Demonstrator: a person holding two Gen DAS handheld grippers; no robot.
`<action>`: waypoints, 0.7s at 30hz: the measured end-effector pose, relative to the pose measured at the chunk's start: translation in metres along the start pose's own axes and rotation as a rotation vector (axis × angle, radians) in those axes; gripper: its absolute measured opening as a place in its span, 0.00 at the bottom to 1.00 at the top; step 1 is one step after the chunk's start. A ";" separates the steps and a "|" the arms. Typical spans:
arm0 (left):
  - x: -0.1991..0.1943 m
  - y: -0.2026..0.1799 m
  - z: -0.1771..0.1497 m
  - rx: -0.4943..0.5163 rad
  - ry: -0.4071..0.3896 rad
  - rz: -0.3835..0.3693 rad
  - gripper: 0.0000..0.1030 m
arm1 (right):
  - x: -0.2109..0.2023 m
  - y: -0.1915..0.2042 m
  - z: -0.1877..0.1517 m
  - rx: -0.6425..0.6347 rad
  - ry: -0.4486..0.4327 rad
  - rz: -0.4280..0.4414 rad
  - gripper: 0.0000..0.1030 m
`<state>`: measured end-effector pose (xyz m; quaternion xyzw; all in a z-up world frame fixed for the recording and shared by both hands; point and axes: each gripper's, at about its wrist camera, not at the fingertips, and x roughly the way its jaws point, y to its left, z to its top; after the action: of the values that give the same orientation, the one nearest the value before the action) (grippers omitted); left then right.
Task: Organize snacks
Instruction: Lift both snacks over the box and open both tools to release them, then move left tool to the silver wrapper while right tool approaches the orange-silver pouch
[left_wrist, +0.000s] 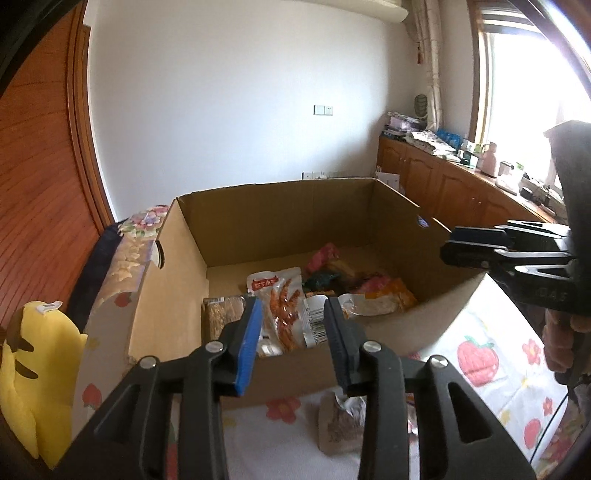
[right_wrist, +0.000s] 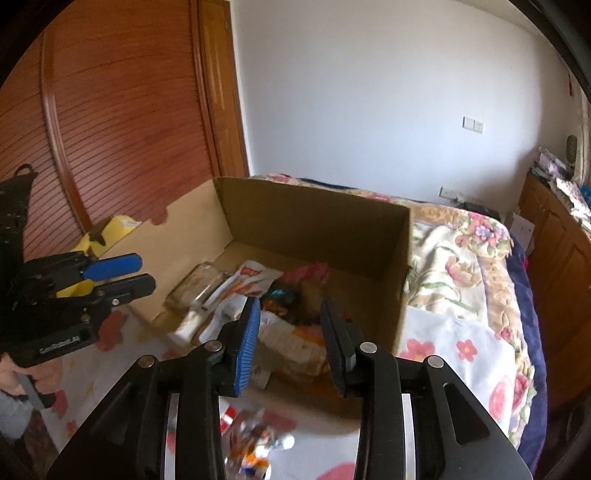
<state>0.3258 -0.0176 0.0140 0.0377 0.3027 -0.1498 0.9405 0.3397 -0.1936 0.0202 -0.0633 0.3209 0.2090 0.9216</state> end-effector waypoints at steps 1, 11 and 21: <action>-0.003 -0.002 -0.003 0.003 -0.006 -0.001 0.33 | -0.007 0.002 -0.005 -0.003 -0.003 -0.001 0.32; -0.034 -0.013 -0.029 0.002 -0.061 -0.004 0.35 | -0.053 0.012 -0.049 0.046 -0.018 0.001 0.32; -0.035 -0.019 -0.067 -0.016 -0.072 0.036 0.40 | -0.058 0.024 -0.083 0.057 0.000 -0.001 0.35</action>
<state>0.2555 -0.0155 -0.0199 0.0301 0.2689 -0.1319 0.9536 0.2415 -0.2128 -0.0084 -0.0370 0.3269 0.1992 0.9231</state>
